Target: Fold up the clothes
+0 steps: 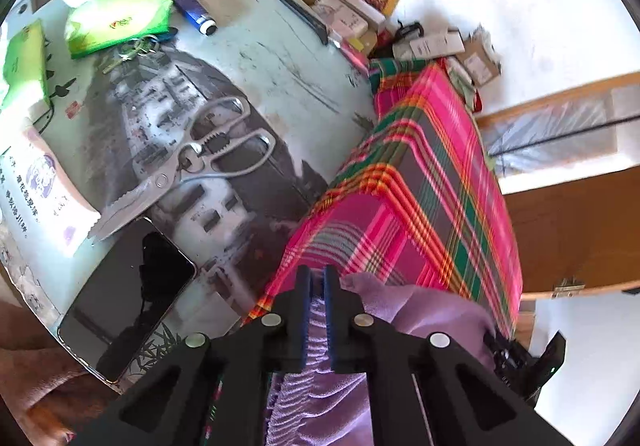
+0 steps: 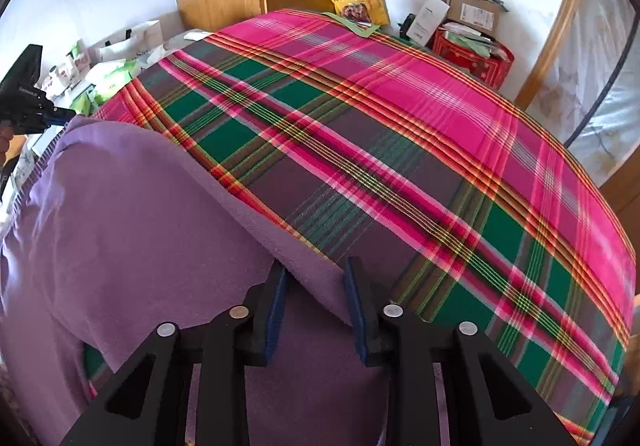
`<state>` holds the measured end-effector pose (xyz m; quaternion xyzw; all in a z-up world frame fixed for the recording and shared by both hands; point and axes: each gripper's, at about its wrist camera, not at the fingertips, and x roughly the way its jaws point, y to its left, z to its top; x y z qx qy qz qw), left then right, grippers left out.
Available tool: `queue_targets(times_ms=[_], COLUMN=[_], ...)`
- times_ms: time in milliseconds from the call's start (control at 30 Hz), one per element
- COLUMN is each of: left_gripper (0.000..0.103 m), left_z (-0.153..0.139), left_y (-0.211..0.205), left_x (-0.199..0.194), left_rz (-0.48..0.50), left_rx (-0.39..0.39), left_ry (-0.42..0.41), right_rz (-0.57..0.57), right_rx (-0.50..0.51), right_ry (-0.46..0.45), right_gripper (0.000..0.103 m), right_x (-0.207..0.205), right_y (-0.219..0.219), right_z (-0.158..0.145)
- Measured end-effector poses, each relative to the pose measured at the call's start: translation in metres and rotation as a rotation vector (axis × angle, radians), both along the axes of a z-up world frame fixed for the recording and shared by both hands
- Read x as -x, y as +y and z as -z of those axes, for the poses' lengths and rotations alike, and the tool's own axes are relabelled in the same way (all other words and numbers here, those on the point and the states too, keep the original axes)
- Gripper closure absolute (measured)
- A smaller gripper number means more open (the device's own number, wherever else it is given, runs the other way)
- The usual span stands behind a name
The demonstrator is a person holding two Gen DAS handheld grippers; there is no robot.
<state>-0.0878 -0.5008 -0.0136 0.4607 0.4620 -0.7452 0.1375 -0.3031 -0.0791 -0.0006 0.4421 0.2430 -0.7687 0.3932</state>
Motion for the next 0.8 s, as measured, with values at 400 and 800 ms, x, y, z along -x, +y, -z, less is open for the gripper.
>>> queue_targets(times_ms=[400, 800], left_gripper=[0.101, 0.101], left_z=[-0.003, -0.014], left_y=[-0.002, 0.008], left_x=[-0.003, -0.006], left_rz=[-0.073, -0.081], left_rx=[0.072, 0.103], left_ry=[-0.018, -0.015], right_rz=[0.067, 0.126], right_rx=[-0.034, -0.042], right_ry=[0.115, 0.174], right_gripper=[0.097, 0.078], right_x=[0.012, 0.002], right_y=[-0.007, 0.022], right_z=[-0.004, -0.021])
